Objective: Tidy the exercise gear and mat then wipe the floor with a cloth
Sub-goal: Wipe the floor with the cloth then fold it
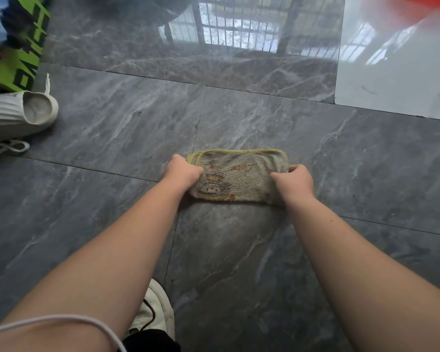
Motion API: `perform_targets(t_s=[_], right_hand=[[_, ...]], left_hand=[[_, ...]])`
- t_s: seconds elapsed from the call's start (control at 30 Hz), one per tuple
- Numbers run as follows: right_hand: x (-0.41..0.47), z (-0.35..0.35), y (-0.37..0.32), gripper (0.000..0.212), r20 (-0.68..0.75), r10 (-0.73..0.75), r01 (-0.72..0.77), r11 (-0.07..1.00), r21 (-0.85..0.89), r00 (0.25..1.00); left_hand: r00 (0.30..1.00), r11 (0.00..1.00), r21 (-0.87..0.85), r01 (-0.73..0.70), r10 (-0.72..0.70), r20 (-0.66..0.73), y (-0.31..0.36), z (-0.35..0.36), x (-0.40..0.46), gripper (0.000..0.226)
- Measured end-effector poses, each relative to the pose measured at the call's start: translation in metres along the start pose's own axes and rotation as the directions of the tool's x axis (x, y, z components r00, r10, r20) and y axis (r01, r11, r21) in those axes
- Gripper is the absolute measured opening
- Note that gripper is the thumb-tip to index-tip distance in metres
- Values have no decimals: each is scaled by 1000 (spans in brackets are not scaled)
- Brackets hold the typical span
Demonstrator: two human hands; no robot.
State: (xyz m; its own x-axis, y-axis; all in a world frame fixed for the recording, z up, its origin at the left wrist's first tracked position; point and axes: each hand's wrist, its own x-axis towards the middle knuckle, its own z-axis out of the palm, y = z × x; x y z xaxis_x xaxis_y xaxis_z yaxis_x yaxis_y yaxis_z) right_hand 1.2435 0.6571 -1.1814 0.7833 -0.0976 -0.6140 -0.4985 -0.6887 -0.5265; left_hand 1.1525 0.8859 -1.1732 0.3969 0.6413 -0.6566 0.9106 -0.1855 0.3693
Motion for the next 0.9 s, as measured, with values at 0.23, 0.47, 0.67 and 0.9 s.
perform_targets(t_s=[0.23,0.47,0.67,0.9], right_hand=[[-9,-3,6,35,103,-67,34,955,293,992],[-28,-6,5,27,317,-158,-26,862,506,935],[-41,-8,2,25,358,-230,-4,836,548,905],[-46,-10,-3,36,366,-170,-96,789,607,915]], left_hand=[[932,837,-544,61,147,330,2,-7,-20,24],[878,780,-622,-70,344,332,9,12,-47,35],[871,709,-686,-163,430,237,30,48,-76,48],[839,685,-713,-149,469,275,46,70,-96,41]])
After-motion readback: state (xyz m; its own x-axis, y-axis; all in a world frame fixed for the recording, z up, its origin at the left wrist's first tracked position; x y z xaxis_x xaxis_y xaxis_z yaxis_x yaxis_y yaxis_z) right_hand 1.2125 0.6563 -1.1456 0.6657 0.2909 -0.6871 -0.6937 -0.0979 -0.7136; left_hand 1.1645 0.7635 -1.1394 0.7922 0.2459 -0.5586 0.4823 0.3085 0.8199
